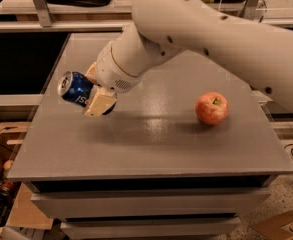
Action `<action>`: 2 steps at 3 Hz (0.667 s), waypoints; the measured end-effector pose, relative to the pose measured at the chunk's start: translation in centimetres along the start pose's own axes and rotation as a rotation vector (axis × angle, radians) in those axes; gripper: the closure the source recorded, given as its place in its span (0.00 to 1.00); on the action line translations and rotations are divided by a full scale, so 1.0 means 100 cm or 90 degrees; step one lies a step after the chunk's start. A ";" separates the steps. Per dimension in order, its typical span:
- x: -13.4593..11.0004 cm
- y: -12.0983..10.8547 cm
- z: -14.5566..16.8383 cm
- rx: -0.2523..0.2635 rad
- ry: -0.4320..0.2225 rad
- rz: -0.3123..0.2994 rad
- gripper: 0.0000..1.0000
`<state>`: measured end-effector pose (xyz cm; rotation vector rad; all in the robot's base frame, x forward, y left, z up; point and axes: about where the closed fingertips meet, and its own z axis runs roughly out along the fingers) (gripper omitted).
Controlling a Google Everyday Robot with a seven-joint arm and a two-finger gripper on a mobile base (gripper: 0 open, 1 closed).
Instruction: Knock pepsi can over
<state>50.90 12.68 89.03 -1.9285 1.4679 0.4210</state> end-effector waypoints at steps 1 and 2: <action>0.019 -0.001 0.011 -0.043 0.088 -0.044 1.00; 0.034 -0.002 0.011 -0.052 0.169 -0.071 1.00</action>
Offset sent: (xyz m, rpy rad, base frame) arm 0.0250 -0.0376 -0.0354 -0.4674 -0.1087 0.0326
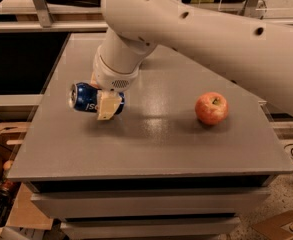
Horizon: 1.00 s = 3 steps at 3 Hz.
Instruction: Knock pepsi can over
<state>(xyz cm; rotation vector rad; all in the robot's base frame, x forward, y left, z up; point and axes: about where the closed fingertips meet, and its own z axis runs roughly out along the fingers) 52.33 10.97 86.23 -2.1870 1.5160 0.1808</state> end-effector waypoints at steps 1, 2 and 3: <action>0.012 0.001 -0.002 0.006 0.096 -0.018 1.00; 0.024 0.001 -0.002 0.000 0.171 -0.029 1.00; 0.031 0.004 0.000 -0.030 0.200 -0.032 0.84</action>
Offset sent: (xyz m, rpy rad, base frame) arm 0.0122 -0.0352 -0.0075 -0.3912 -0.1356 -0.0631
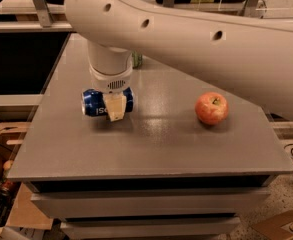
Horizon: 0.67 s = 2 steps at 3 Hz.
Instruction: Knock pepsi can over
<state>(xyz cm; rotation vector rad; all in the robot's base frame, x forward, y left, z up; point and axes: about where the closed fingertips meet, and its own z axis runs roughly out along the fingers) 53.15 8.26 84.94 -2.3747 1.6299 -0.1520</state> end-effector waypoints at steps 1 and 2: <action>0.003 0.004 0.003 -0.029 0.004 -0.003 0.59; 0.004 0.005 0.004 -0.045 0.001 -0.003 0.36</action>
Offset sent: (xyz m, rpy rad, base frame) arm -0.0028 -0.0068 -0.0059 -0.0328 0.0955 0.0110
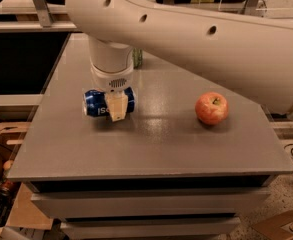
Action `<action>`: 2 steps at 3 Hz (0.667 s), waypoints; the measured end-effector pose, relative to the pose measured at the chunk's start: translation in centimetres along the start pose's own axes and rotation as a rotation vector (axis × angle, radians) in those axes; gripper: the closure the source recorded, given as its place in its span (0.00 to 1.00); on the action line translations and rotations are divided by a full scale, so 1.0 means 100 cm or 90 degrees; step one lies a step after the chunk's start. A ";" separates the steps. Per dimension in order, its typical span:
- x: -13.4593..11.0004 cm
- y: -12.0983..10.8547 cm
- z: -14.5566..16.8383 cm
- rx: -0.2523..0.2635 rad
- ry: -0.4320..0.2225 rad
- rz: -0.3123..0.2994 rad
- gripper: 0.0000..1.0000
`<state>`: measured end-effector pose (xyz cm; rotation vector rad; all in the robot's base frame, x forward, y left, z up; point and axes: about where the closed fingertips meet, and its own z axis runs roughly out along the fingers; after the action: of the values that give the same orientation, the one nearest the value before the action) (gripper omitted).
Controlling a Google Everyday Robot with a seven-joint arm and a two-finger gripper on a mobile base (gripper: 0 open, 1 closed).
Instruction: Knock pepsi can over
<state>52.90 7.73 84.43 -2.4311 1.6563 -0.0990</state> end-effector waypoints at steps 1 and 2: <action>0.001 0.001 -0.001 -0.009 -0.003 0.001 0.13; 0.004 0.002 -0.005 -0.013 -0.007 0.004 0.00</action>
Offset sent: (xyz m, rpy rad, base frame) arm 0.0006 -0.0096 0.0097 0.0080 0.0377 -0.0081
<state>52.83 7.23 84.89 -2.4367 1.6691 -0.0680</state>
